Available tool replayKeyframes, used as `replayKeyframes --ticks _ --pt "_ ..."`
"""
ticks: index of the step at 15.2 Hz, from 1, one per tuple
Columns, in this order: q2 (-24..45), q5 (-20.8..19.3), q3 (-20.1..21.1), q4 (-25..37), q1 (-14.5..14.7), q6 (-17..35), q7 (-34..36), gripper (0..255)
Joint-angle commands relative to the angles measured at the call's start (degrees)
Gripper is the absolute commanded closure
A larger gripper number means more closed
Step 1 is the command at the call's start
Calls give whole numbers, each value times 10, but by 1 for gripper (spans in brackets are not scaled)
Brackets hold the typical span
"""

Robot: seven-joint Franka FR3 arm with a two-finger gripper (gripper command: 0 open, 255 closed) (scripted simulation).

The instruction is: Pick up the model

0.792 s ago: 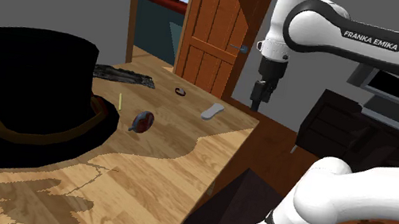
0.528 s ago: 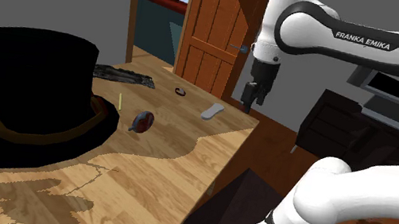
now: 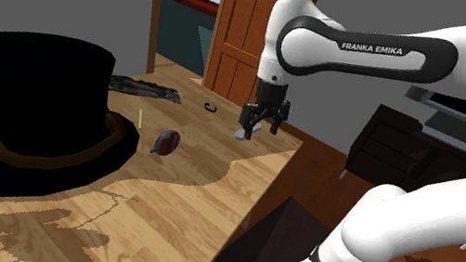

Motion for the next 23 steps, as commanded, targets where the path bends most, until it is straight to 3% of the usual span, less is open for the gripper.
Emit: replayKeyframes --ticks 1,6,12,17,23 --pt "42 13 23 16 -6 27 58 0" --pt "144 25 69 64 -22 86 191 0" --pt "279 6 103 146 -36 143 349 0" --pt "394 -27 107 233 -34 174 474 0" --pt "527 -62 84 358 -14 188 603 0"
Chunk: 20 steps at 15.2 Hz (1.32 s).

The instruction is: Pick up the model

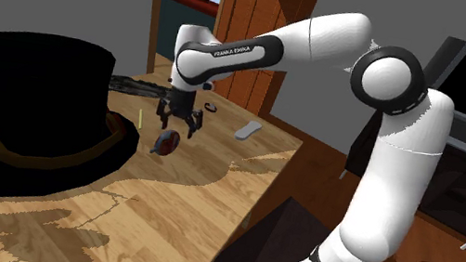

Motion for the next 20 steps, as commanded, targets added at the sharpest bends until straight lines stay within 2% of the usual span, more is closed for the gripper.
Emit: replayKeyframes --ticks 1,2,9,12,13,20 --pt "55 -13 -10 60 10 -2 45 0" --pt "75 -17 -16 83 14 -3 62 0" --pt "98 -24 -21 61 17 42 64 0" --pt "100 -24 -21 60 18 45 64 0" --pt "101 -24 -21 60 18 45 64 255" --pt "101 -24 -21 60 18 45 64 255"
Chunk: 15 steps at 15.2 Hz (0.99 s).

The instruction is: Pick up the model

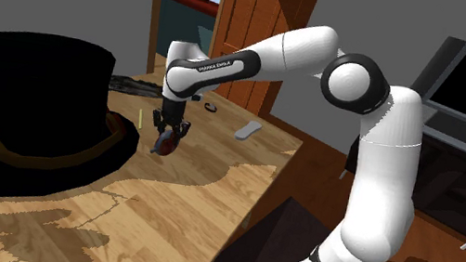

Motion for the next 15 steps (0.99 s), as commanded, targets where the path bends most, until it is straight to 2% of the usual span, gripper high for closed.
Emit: replayKeyframes --ticks 1,15 --pt "0 0 0 0 0 1 0 255" --pt "-39 13 7 45 -4 -82 -3 255"
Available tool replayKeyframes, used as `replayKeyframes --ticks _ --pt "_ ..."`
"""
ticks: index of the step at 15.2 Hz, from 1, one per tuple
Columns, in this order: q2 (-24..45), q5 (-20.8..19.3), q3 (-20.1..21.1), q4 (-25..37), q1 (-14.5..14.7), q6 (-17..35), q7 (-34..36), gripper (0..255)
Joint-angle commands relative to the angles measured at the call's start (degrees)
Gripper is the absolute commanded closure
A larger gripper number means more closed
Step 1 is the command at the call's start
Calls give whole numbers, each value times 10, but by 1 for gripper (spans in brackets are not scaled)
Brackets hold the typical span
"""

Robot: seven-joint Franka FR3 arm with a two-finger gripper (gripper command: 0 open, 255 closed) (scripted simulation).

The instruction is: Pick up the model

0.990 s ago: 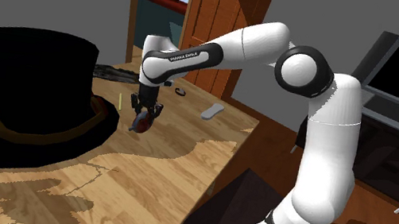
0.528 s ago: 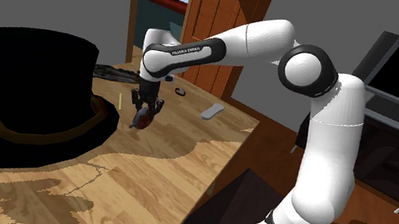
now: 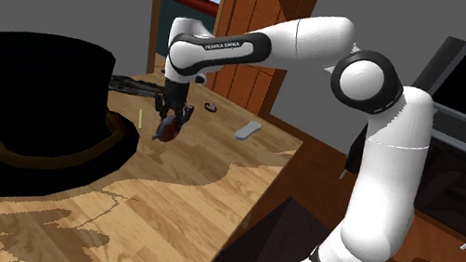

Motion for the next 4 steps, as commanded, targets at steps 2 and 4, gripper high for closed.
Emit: replayKeyframes --ticks 2,4 --pt "-8 2 1 12 -1 -19 -1 255" --pt "-8 3 1 13 -1 -20 -1 255"
